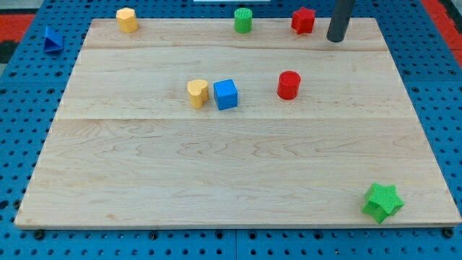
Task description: Move the green star to the left center
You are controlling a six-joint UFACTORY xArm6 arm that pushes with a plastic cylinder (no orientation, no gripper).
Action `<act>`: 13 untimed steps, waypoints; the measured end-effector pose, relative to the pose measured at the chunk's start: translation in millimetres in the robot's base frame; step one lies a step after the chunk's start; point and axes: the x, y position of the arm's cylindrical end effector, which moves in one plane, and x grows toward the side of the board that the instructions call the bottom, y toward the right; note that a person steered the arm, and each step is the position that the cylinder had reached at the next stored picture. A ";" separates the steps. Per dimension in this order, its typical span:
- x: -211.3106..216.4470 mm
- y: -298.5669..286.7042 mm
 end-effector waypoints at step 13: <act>282.5 -212.7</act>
